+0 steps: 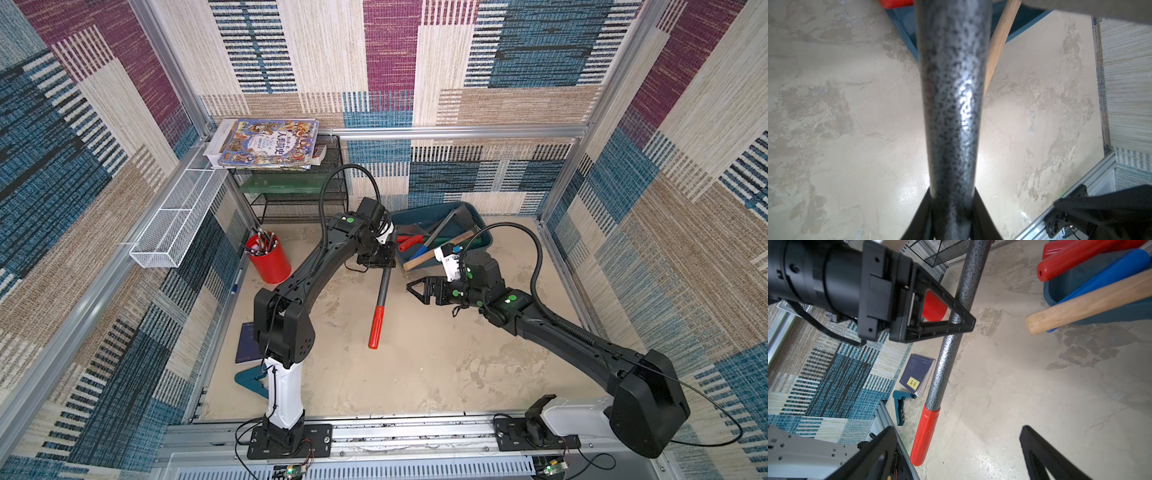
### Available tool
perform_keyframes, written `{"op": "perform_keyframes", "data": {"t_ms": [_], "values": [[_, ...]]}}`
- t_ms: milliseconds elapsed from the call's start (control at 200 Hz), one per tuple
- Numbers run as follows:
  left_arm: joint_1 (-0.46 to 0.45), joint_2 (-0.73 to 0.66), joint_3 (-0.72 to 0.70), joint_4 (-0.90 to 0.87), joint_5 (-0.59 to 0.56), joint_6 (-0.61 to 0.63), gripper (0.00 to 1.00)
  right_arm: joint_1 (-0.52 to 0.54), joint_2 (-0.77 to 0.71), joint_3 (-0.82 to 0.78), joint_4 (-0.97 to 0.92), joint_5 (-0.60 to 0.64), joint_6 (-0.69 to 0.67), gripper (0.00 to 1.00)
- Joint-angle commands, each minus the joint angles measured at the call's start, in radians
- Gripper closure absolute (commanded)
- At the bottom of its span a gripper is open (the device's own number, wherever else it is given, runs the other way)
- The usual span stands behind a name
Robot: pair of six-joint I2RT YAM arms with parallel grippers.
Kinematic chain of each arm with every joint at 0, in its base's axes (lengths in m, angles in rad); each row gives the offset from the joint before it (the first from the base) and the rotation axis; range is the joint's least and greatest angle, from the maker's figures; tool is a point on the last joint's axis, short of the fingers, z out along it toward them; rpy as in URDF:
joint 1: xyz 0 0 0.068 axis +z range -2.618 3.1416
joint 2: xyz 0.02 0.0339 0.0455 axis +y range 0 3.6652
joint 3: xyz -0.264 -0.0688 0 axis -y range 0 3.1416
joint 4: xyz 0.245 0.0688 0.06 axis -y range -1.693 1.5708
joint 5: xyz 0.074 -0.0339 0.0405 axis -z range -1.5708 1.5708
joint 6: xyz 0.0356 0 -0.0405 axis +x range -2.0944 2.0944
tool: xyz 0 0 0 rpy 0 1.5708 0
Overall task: Put the small hoe into the storage box
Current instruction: Place the hoe in the storage box.
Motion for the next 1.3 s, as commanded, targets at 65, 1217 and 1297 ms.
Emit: {"op": "perform_keyframes", "data": {"t_ms": [65,1217,1297], "values": [[0.000,-0.012,0.001,0.011,0.049,-0.007,1.00,0.020,-0.006,-0.035,0.123,0.024,0.085,0.07],[-0.026,-0.100,-0.143,0.167,0.101,-0.147,1.00,0.187,0.239,0.044,0.285,0.153,0.158,0.33],[-0.028,-0.105,-0.151,0.175,0.107,-0.154,1.00,0.182,0.247,0.047,0.289,0.150,0.158,0.36]]}}
